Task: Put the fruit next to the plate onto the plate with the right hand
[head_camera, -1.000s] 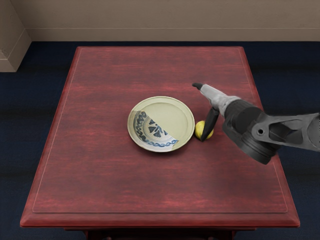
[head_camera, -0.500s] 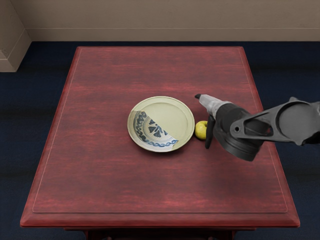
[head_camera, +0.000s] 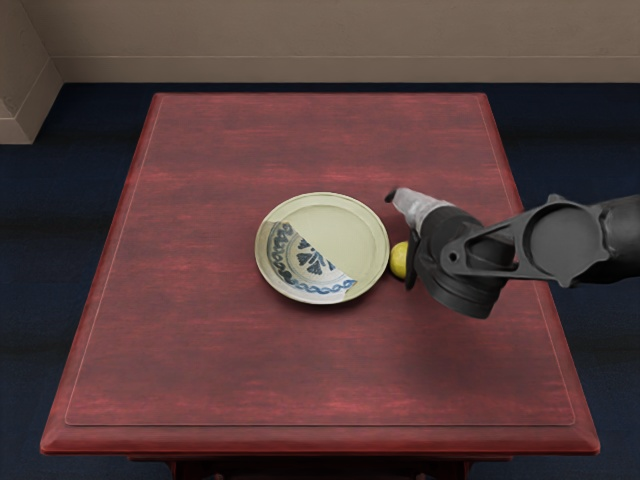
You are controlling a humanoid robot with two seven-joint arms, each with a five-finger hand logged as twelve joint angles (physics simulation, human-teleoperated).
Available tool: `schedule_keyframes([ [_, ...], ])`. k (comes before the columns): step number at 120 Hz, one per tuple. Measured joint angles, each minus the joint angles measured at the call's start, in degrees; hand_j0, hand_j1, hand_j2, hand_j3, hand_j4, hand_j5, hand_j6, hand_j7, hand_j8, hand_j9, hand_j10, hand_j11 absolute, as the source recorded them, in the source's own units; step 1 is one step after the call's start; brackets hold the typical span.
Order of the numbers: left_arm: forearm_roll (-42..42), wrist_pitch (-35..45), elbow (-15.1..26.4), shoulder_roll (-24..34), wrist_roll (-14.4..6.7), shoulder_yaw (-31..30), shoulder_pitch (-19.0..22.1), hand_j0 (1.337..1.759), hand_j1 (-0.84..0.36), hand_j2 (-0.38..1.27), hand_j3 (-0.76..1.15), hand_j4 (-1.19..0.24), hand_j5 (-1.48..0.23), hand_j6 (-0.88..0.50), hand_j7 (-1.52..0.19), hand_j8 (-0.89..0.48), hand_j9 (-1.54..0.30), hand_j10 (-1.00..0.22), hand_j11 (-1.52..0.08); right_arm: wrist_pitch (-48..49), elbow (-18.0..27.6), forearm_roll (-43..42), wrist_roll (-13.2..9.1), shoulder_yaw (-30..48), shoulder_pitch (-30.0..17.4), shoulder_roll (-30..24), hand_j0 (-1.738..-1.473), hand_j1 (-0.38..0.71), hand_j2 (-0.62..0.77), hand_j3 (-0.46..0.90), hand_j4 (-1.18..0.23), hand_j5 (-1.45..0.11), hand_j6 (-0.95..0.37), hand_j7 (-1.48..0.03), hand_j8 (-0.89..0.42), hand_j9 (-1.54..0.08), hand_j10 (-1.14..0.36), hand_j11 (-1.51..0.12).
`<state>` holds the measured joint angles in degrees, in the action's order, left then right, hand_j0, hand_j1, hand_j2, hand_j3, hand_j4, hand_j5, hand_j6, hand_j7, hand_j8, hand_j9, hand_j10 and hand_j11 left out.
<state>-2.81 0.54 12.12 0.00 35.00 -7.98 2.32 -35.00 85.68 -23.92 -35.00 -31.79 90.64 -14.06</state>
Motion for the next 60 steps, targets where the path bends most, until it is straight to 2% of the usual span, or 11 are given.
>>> schedule_keyframes([
  [29, 0.0, 0.0, 0.0, 0.0, 0.0, -0.01, -0.04, 1.658, 0.34, 0.0, 0.0, -0.01, -0.01, -0.01, -0.01, -0.01, -0.01, -0.01, -0.01, 0.0, -1.05, 1.19, 0.0, -1.74, 0.1, 1.1, -1.658, -0.06, -0.05, 0.0, -0.25, -0.32, -0.25, -0.32, -0.25, -0.32, -0.25, -0.32],
  [60, 0.0, 0.0, 0.0, 0.0, 0.0, 0.06, -0.04, 1.658, 0.34, 0.0, 0.0, -0.01, -0.01, -0.01, -0.01, -0.01, -0.01, -0.01, -0.01, 0.0, -2.8, 2.95, -0.02, -3.19, 0.78, 3.68, -1.658, 0.0, -0.02, 0.0, -0.3, -0.39, -0.3, -0.39, -0.3, -0.39, -0.3, -0.39],
])
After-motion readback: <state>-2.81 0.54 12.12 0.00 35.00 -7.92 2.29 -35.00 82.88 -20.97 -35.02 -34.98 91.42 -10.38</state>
